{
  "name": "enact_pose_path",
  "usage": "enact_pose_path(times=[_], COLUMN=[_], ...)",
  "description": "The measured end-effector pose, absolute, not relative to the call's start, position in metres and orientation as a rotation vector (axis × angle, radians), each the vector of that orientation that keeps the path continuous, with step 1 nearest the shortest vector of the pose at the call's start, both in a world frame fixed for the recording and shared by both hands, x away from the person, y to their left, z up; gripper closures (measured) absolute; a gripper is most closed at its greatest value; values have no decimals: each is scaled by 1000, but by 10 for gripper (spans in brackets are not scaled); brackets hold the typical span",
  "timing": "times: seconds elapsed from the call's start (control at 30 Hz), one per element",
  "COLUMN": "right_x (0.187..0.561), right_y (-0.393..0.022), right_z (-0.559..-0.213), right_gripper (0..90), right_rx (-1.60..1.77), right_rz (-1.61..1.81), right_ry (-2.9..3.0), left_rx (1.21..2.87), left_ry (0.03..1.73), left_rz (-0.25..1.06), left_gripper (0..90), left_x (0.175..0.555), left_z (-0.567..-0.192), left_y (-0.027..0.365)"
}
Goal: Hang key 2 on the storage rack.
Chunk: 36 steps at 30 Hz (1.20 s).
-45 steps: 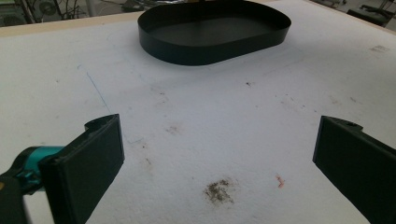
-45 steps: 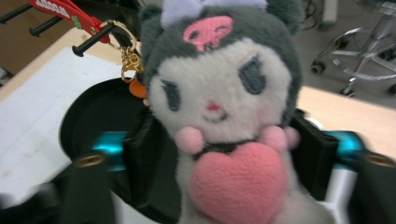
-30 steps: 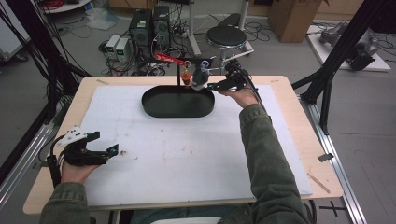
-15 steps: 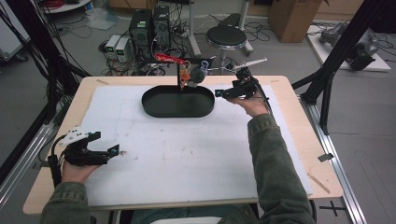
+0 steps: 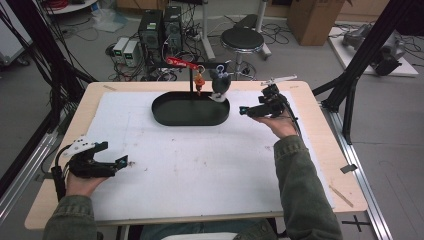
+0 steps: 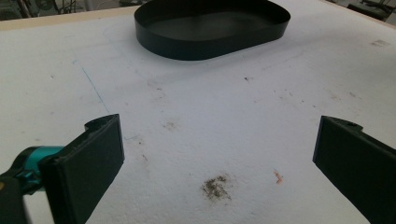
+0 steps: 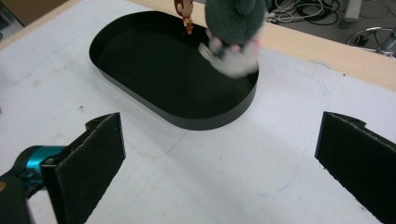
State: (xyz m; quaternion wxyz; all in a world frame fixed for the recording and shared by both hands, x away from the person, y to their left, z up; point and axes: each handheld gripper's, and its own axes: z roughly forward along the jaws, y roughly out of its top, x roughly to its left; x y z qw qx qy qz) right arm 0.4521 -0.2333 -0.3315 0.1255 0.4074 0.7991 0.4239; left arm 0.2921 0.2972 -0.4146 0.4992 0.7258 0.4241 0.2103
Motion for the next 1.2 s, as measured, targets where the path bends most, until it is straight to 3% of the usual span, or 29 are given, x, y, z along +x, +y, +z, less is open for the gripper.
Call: enact_pose_path(times=[1.2], right_x=[385], right_y=[-255], right_z=[-370], right_gripper=[6], right_rx=[1087], right_rz=[1218], right_ry=[2244], left_rx=[1770], left_ry=[1037], left_rz=[496], left_gripper=[24], left_x=[291], left_z=[-416], left_y=[297])
